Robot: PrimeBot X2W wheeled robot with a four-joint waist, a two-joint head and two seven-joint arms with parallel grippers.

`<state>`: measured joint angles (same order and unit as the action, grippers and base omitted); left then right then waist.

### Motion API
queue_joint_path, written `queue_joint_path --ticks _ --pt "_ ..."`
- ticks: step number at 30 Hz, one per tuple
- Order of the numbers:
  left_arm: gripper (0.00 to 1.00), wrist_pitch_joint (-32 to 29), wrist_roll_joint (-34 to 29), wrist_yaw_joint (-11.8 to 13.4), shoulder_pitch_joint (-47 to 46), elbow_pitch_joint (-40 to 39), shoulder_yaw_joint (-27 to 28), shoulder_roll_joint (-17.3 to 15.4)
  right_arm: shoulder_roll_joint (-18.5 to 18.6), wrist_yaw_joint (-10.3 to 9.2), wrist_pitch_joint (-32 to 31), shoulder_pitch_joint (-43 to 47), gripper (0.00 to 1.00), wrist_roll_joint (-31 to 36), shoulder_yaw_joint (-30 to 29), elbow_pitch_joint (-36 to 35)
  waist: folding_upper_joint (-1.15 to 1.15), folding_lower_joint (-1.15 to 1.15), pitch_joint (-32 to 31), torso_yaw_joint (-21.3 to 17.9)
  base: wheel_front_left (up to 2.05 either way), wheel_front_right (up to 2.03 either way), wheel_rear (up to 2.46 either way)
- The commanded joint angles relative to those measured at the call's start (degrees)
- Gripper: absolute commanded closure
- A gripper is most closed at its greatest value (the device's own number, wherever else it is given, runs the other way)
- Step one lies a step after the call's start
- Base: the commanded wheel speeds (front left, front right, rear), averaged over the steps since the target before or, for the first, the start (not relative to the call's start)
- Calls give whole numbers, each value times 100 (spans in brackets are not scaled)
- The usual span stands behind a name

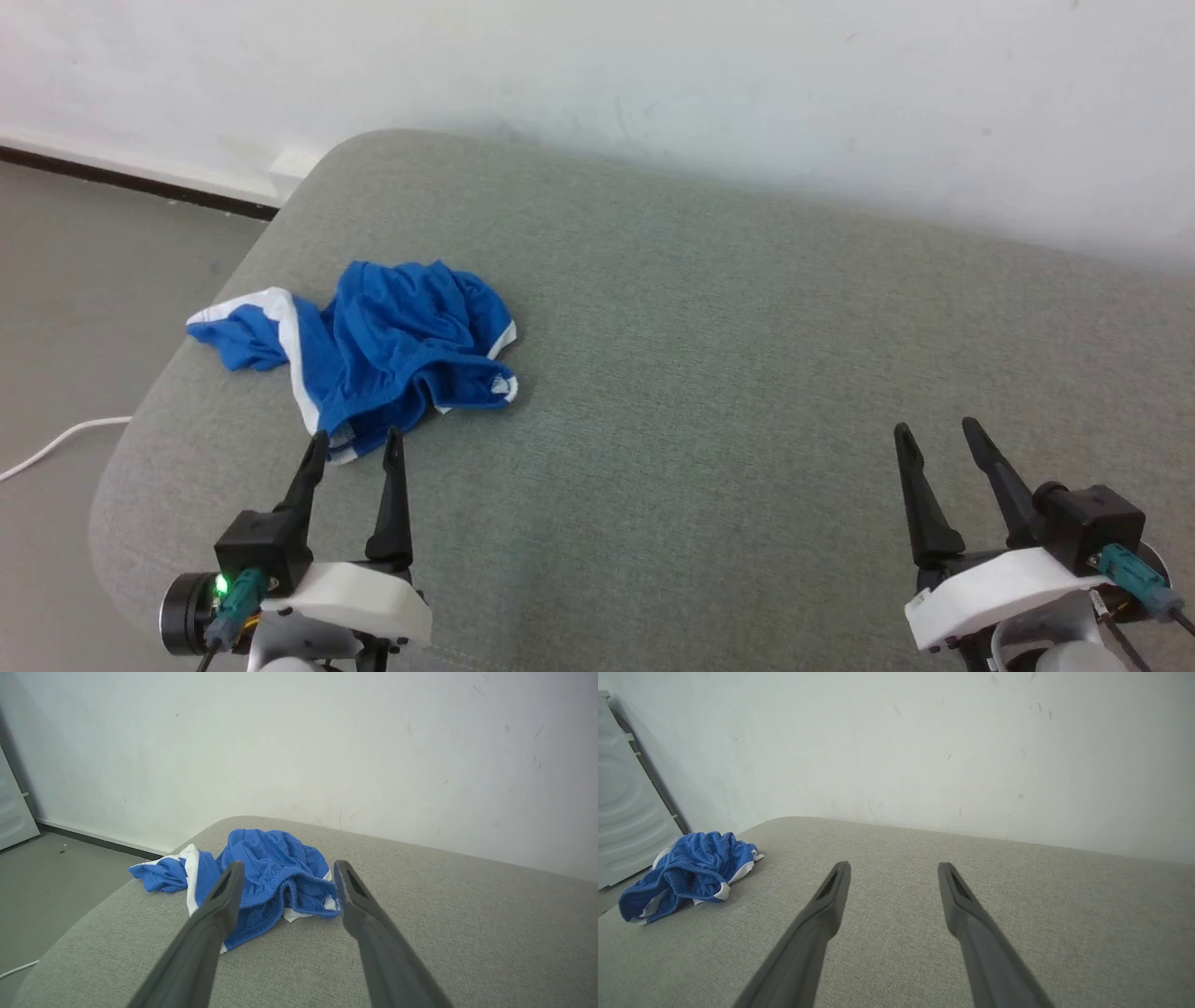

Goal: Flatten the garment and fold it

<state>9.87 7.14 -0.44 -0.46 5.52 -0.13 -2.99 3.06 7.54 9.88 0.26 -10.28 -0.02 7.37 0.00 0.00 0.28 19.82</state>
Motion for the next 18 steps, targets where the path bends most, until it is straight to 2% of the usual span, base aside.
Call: queue_joint_path --ticks 1,18 --pt "0 65 62 15 -96 30 17 8 -12 -4 65 44 0 -65 -7 23 0 0 5 73 0 0 0" --pt "0 269 218 33 -134 135 25 10 -15 -4 268 26 0 -187 1 141 0 0 55 489 0 0 0"
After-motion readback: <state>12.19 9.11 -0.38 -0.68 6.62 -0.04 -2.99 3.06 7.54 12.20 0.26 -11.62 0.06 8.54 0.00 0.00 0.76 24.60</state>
